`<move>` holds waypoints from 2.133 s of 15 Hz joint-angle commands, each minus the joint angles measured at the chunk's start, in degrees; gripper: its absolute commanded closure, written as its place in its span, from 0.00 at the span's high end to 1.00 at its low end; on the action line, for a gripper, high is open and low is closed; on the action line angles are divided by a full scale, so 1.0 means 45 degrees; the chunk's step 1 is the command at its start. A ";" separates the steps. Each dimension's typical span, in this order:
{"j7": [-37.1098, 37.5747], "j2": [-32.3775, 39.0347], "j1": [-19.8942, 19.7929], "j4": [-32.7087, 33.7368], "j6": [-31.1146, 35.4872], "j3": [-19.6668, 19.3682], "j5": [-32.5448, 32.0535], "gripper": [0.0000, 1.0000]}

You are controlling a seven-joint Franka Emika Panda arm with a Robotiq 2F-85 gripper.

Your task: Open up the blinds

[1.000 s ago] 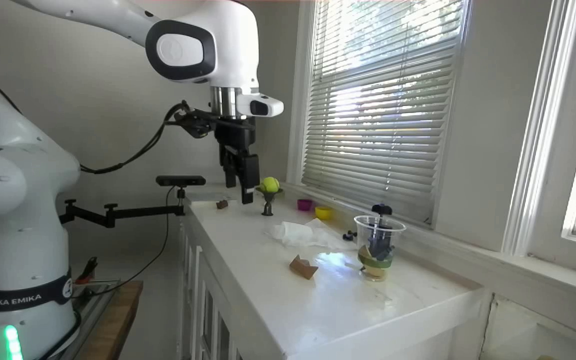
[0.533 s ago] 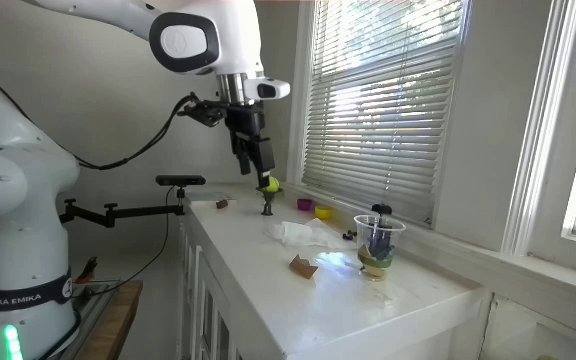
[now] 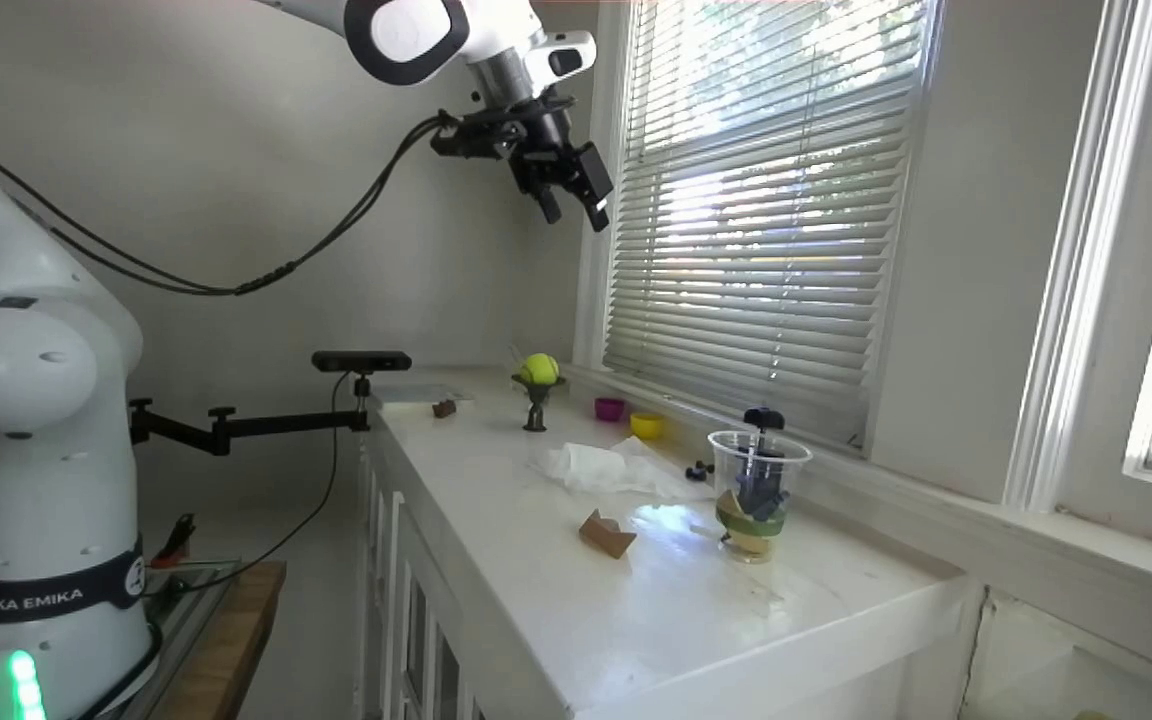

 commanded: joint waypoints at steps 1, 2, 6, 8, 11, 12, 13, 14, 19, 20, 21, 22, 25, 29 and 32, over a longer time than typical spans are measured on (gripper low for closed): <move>-0.0931 0.0853 0.1201 0.1776 0.0872 -0.0092 0.1268 1.00; -0.1082 0.1031 0.1500 0.2177 0.1096 -0.0135 0.1540 1.00; -0.0891 0.0986 0.1420 0.2539 0.1068 0.0176 0.1729 1.00; -0.0922 0.1120 0.1394 0.2742 0.1059 0.0240 0.1782 1.00; -0.0916 0.1120 0.1333 0.2601 0.1062 0.0256 0.1772 1.00; -0.0916 0.1120 0.1331 0.2587 0.1062 0.0257 0.1772 1.00; -0.0915 0.1119 0.1332 0.2584 0.1062 0.0260 0.1771 1.00; -0.0952 0.1195 0.1280 0.2661 0.1089 0.0305 0.1637 1.00; -0.1249 0.1676 0.1630 0.3724 0.1424 0.0337 0.1933 1.00; -0.1347 0.1780 0.1724 0.3928 0.1419 0.0360 0.1977 1.00; -0.1412 0.1972 0.1863 0.4247 0.1391 0.0396 0.2079 1.00; -0.1531 0.2208 0.2001 0.4603 0.1377 0.0417 0.2156 1.00; -0.1932 0.3083 0.2400 0.5871 0.1156 0.0464 0.2533 1.00; -0.2718 0.4430 0.2511 0.7989 0.0365 0.0518 0.3541 1.00; -0.3064 0.5316 0.2032 0.9528 -0.0556 0.0796 0.4286 1.00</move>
